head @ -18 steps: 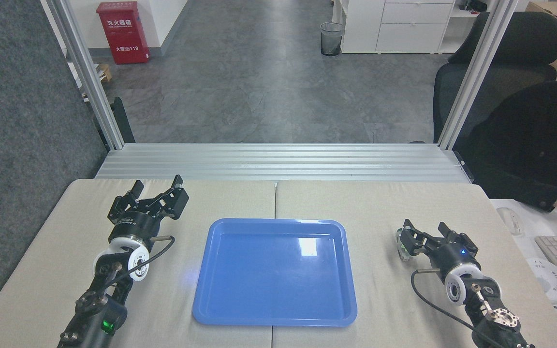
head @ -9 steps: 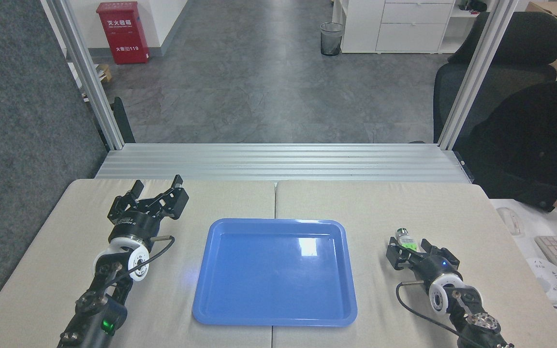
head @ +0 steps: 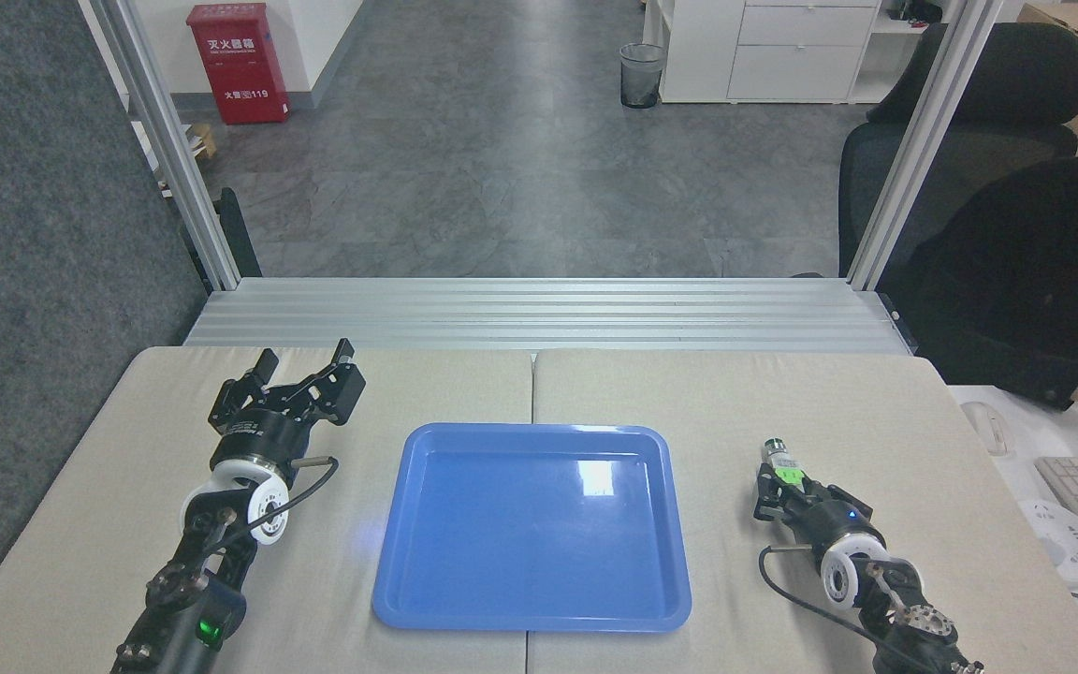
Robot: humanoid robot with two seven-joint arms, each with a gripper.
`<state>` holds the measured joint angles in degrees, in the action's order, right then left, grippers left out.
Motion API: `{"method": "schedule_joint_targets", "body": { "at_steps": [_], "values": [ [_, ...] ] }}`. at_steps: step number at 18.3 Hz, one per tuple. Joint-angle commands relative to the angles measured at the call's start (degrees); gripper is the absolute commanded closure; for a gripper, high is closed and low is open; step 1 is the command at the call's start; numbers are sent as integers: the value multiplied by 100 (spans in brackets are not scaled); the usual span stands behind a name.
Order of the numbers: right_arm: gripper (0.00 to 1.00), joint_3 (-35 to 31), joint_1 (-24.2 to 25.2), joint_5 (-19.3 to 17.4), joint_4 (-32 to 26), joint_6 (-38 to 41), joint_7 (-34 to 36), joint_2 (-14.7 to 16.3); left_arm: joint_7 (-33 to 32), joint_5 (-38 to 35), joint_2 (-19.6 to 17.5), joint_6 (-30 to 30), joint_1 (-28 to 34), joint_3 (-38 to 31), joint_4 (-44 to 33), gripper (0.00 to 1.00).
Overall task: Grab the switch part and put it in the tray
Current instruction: 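Lift the switch part and carry it over the blue tray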
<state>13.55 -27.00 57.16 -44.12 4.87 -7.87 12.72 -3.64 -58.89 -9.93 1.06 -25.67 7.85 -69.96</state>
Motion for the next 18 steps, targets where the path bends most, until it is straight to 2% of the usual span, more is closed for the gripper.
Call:
{"method": "schedule_joint_targets", "body": {
  "at_steps": [1,4,5,6,7,9,12,15,18],
  "values": [
    [100,-624,-279,-161,-935,-170,-4,-51,4,0,0,-1,0,-2,0,0],
    [100,-311,-192,-135,-2667,-476,-556,-191,4,0,0,-1,0,-2,0,0],
    [100,22,-157,-126,-3072,-626,-645,-400,4,0,0,-1,0,-2,0,0],
    [100,591,-52,-74,-3433,-801,-680,-742,4,0,0,-1,0,-2,0,0],
    [100,1058,62,-56,-3584,-907,-690,-919,4,0,0,-1,0,6,0,0],
    [100,1491,177,6,-3560,-961,-690,-991,4,0,0,-1,0,-2,0,0],
    [100,2246,396,85,-3314,-908,-690,-1333,4,0,0,-1,0,-2,0,0],
    [100,2582,537,208,-3121,-839,-707,-1544,4,0,0,-1,0,6,0,0],
    [100,2828,748,366,-2875,-742,-1032,-1641,4,0,0,-1,0,-2,0,0]
  ]
}}
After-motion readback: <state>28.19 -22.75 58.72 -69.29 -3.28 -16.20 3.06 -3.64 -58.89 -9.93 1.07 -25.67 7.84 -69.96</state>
